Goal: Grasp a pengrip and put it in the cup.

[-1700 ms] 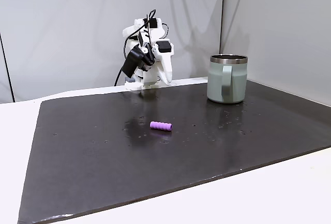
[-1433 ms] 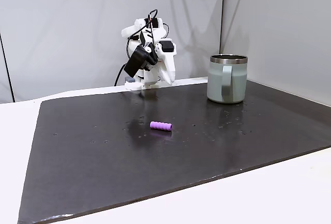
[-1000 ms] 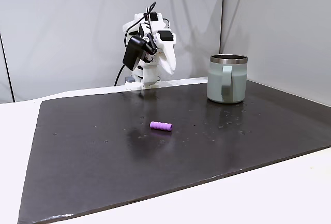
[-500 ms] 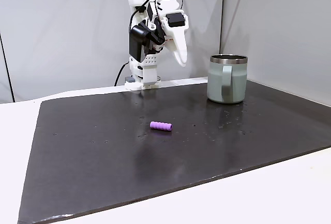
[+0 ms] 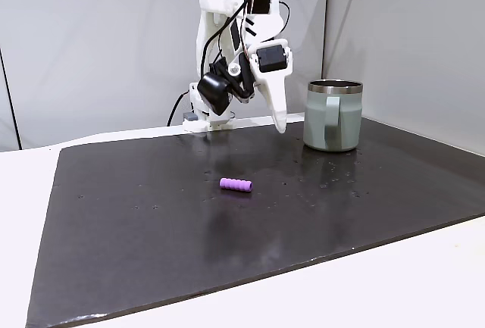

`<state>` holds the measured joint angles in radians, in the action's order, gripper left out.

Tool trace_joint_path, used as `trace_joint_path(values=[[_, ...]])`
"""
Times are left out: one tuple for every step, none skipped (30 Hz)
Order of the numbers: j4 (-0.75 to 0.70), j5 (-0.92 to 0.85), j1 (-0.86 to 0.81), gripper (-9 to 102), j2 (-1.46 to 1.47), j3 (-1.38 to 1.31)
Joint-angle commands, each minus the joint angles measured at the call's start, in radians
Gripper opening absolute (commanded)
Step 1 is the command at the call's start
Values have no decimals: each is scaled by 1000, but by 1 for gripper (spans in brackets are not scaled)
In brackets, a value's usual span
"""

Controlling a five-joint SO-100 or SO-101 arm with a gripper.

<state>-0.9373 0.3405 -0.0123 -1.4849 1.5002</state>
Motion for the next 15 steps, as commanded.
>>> trace_joint_path(values=[[-34, 54, -17, 0, 37, -118], [-44, 71, -21, 1, 54, -137], [-58, 87, -26, 2, 72, -160], [-80, 109, -31, 4, 95, -187], [-109, 129, -37, 8, 121, -221], [-141, 146, -43, 10, 149, -261], [-176, 163, -49, 12, 175, -301], [-209, 173, -55, 13, 199, -337], [-239, 179, -63, 15, 218, -370], [-267, 179, -69, 15, 232, -396], [-301, 179, -75, 15, 245, -422], [-339, 179, -81, 15, 261, -449], [-376, 179, -87, 15, 273, -476], [-408, 179, -92, 15, 285, -499], [-440, 179, -98, 15, 298, -520]])
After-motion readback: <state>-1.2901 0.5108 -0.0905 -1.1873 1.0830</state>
